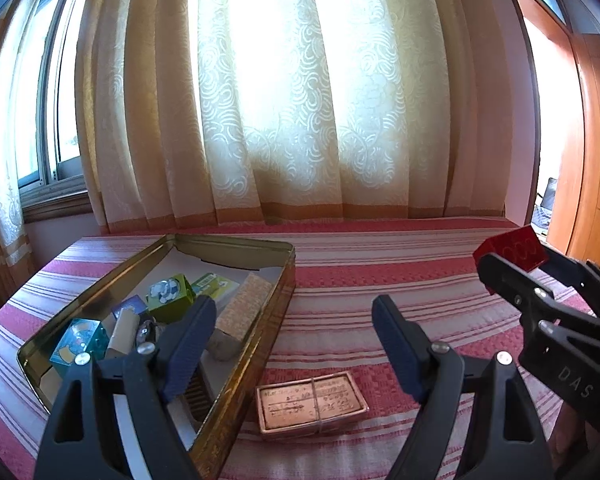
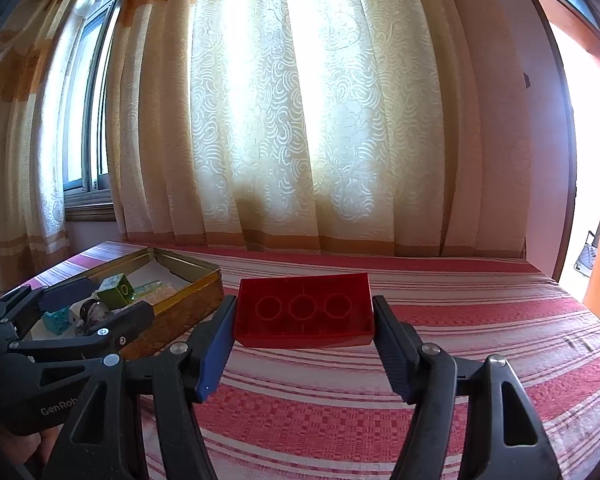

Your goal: Organize rigid objects

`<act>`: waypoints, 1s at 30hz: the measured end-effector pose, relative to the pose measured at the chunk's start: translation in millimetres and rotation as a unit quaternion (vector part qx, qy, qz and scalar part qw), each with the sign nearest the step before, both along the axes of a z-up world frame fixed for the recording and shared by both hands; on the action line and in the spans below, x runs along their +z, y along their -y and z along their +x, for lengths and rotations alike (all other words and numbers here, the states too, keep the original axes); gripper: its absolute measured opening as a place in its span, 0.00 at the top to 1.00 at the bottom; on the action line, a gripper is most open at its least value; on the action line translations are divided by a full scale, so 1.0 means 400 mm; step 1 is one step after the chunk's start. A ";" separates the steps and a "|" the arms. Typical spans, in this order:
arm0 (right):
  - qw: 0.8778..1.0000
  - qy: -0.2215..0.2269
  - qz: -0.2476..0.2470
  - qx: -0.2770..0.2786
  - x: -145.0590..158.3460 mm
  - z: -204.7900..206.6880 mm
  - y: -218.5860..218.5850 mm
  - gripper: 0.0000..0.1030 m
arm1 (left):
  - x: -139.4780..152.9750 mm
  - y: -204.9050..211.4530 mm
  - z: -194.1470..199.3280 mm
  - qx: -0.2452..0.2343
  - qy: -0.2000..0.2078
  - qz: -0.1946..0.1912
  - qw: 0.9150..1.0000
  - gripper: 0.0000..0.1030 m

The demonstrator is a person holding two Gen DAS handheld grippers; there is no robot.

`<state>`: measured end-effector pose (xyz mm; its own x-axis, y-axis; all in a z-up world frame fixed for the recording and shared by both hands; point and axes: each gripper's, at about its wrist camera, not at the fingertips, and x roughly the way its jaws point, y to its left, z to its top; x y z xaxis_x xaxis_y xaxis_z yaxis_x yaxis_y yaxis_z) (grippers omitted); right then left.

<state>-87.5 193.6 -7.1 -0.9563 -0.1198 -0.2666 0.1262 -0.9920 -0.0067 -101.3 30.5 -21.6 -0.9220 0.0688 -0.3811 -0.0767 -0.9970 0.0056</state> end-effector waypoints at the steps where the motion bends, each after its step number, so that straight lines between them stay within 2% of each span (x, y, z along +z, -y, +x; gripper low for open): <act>1: 1.000 0.000 0.000 0.000 0.000 0.000 0.000 0.35 | -0.001 0.003 -0.001 0.000 0.001 0.002 1.000 0.21; 5: 1.000 0.000 -0.004 -0.005 0.000 -0.001 -0.005 0.35 | -0.005 0.012 -0.005 -0.014 0.017 0.006 1.000 0.21; 11: 1.000 0.003 -0.009 -0.005 0.001 -0.001 -0.012 0.35 | -0.026 0.026 -0.008 -0.046 0.076 0.014 0.996 0.18; 16: 1.000 0.002 -0.013 -0.001 0.000 0.002 -0.016 0.35 | -0.052 -0.022 -0.004 -0.078 0.124 -0.018 0.989 0.18; 19: 1.000 0.003 -0.015 0.000 0.001 0.001 -0.018 0.35 | -0.067 -0.042 -0.010 -0.092 0.151 -0.024 0.984 0.18; 21: 1.000 0.004 -0.016 0.000 0.001 0.000 -0.019 0.35 | -0.081 -0.048 -0.029 -0.069 0.177 -0.037 0.981 0.21; 23: 1.000 0.005 -0.018 0.002 0.001 -0.001 -0.019 0.35 | -0.083 -0.061 -0.030 -0.078 0.180 -0.044 0.980 0.13; 27: 1.000 0.007 -0.019 0.003 0.001 -0.002 -0.019 0.35 | -0.096 -0.108 -0.028 -0.094 0.196 -0.078 0.973 0.09; 30: 1.000 0.007 -0.019 0.002 0.001 -0.003 -0.018 0.35 | -0.105 -0.121 -0.040 -0.094 0.216 -0.092 0.967 0.01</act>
<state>-88.7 201.0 -6.8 -0.9521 -0.1345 -0.2747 0.1305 -0.9909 0.0330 -117.1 78.8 -63.6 -0.6510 0.1144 -0.7504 -0.2918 -0.9503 0.1083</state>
